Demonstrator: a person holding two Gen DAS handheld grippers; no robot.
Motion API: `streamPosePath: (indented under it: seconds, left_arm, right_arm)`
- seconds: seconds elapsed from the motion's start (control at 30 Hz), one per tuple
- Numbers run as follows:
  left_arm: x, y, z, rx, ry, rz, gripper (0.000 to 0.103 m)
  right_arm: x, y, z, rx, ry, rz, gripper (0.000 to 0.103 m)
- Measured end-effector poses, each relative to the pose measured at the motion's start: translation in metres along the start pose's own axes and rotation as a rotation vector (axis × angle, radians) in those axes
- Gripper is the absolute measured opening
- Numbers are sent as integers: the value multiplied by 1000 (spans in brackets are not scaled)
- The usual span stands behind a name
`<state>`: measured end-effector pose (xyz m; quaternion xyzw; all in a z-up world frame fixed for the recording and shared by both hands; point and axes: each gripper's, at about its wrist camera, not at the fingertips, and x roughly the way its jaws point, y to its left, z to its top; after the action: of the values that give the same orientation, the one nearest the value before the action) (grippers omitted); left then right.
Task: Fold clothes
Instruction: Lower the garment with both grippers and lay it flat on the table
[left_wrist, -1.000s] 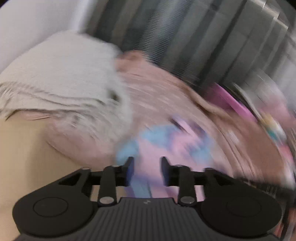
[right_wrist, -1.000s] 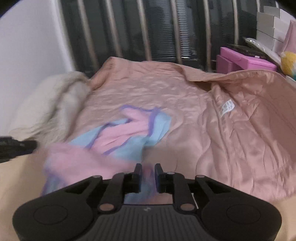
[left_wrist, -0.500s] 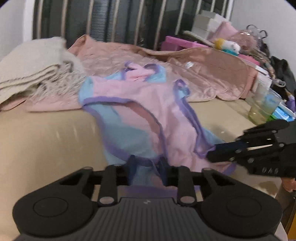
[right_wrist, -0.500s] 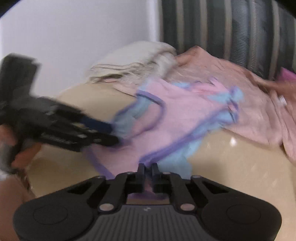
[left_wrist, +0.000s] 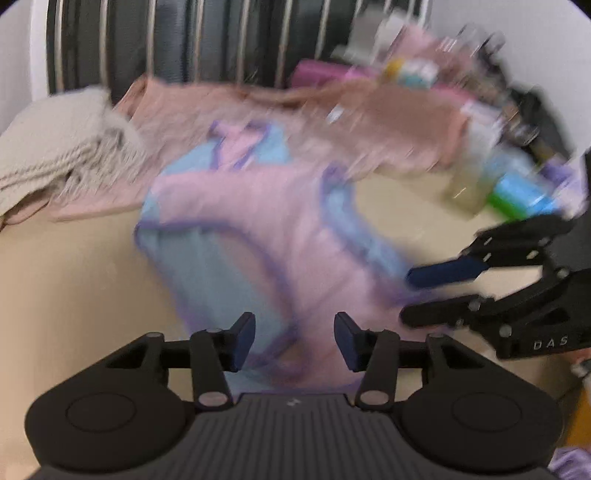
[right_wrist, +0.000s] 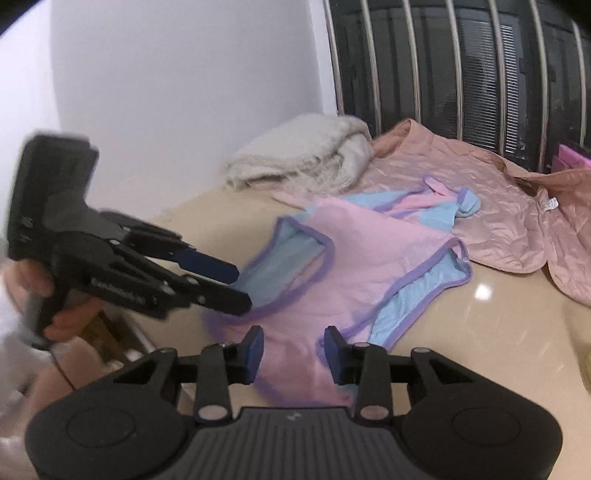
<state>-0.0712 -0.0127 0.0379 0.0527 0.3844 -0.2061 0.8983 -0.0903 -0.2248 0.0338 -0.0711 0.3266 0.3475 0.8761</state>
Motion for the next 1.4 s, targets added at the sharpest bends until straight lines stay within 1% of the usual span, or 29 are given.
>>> streamPosePath:
  seconds: [0.03,0.07,0.1,0.13,0.2,0.3,0.37,0.43,0.5,0.57,0.6,0.63,0.7,0.73,0.77,0.83,0.87,0.9,0.93,1.0,1.03,1.1,1.13,1.17,1.2,1.23,1.3,1.37,1.4]
  left_arm:
    - [1,1,-3,2,-1,2,37]
    - [1,1,-5,3,0,0,29]
    - [0,1,-7,-1,5,-13,23]
    - [-2,3,-8,-9,5,-16,3]
    - [-6,8,-8,-48,-4,-33,2]
    - [-13,13,1,-92,-35,-107,1]
    - [-19,17,10,-124,-60,-144,1]
    - [-24,23,20,-163,-93,-158,1]
    - [-23,33,32,-207,-121,-136,1]
    - [-16,46,44,-252,-150,-81,1]
    - [-9,53,49,-271,-148,-57,1]
    - [0,60,54,-287,-143,-34,2]
    - [15,68,54,-288,-131,21,11]
    - [12,68,50,-278,-137,50,17]
    - [8,66,45,-264,-145,71,31]
    - [-13,53,28,-208,-173,69,49]
    - [-24,46,19,-180,-187,69,51]
    - [-34,39,11,-151,-201,68,52]
    - [-42,31,4,-120,-206,69,52]
    - [-36,11,-2,-41,-164,94,52]
    - [-27,4,-3,-18,-143,127,52]
    - [-10,-2,-4,-4,-100,192,48]
    - [-3,-1,-3,-21,-82,221,36]
    - [2,1,-4,-31,-75,249,18]
    - [4,3,-5,-35,-71,275,11]
    - [4,5,-6,-44,-73,291,7]
    - [0,8,-9,-75,-93,300,2]
    - [-14,13,-11,-135,-135,279,2]
    - [-22,14,-12,-159,-162,285,2]
  right_arm:
    - [9,-3,-1,14,23,-21,23]
    - [16,-5,-3,31,45,-39,18]
    - [17,-9,-4,53,47,-33,10]
    - [17,-13,-5,76,46,-23,3]
    - [16,-20,-7,123,42,-3,2]
    - [3,-23,4,138,-6,8,2]
    - [-3,-27,16,157,-44,31,2]
    - [-9,-32,30,158,-83,37,2]
    - [-8,-38,44,145,-113,4,2]
    - [0,-48,58,146,-130,-24,2]
    - [9,-56,63,155,-128,-27,2]
    - [23,-64,66,159,-92,-39,3]
    - [52,-76,69,160,-9,-83,7]
    - [59,-77,66,167,11,-133,15]
    - [50,-74,59,161,-15,-143,18]
    - [26,-65,45,144,-83,-146,29]
    - [15,-60,38,136,-117,-148,33]
    - [3,-54,31,117,-148,-129,40]
    - [-6,-45,23,84,-170,-101,44]
    - [-5,-26,16,17,-150,-79,44]
    - [4,-18,15,-17,-129,-93,43]
    - [26,-6,13,-64,-91,-148,41]
    - [37,-3,13,-73,-77,-188,37]
    - [48,0,12,-81,-63,-229,33]
    - [56,0,12,-71,-51,-261,25]
    - [61,0,12,-52,-42,-288,25]
    - [67,2,9,-50,-45,-328,25]
    - [71,9,5,-86,-61,-373,25]
    - [71,13,2,-113,-67,-409,25]
